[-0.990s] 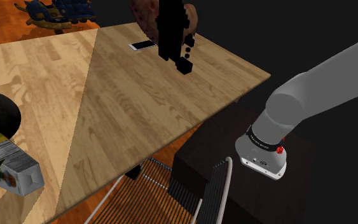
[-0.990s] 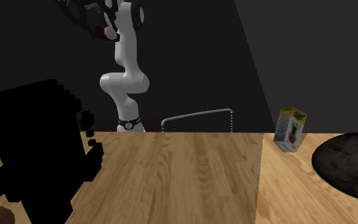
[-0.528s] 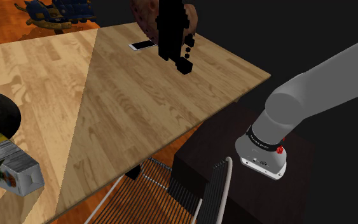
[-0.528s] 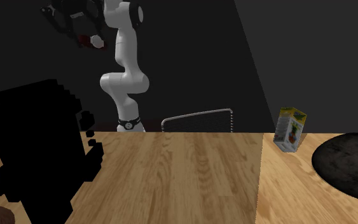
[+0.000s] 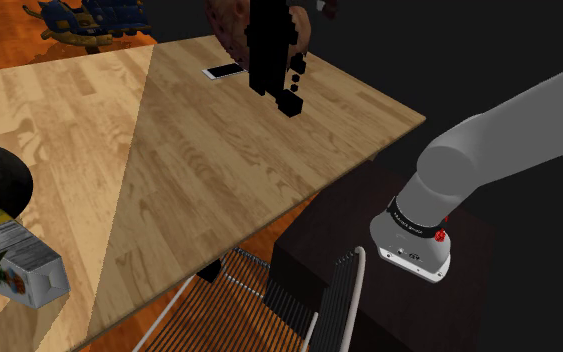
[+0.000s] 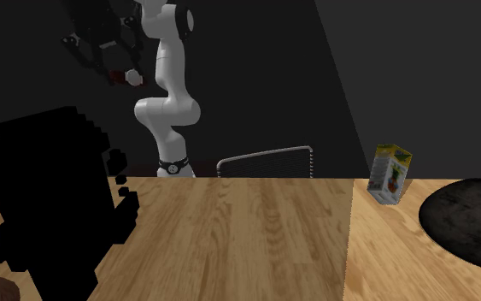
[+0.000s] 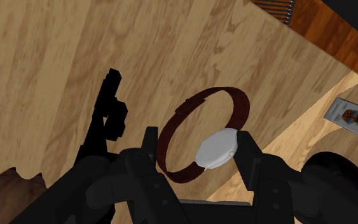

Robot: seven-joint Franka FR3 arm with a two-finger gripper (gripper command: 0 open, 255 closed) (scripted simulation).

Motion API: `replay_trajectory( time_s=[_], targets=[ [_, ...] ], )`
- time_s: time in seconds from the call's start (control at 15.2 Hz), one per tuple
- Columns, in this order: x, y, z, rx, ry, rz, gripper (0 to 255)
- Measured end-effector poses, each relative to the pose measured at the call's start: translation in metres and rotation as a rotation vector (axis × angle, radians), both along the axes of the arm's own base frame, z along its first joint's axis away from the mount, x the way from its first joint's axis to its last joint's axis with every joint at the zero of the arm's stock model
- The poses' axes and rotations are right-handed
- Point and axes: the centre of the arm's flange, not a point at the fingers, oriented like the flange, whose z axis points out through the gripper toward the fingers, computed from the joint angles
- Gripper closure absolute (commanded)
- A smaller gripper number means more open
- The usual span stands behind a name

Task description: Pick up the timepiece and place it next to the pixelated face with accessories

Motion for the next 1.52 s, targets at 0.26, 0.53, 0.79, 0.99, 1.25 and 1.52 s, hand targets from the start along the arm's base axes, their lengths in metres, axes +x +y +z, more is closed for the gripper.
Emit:
replay_trajectory(
  time_s=[0.26, 0.53, 0.79, 0.99, 1.25, 1.52],
  targets=[
    [0.0, 0.0, -0.021, 0.0, 0.0, 0.0, 255],
    [0.001, 0.0, -0.043, 0.0, 0.0, 0.0, 255],
    [0.0, 0.0, -0.064, 0.0, 0.0, 0.0, 255],
    [0.0, 0.001, -0.078, 0.0, 0.0, 0.0, 255],
    [0.0, 0.0, -0.102, 0.0, 0.0, 0.0, 255],
    [0.0, 0.0, -0.122, 0.0, 0.0, 0.0, 255]
  ],
)
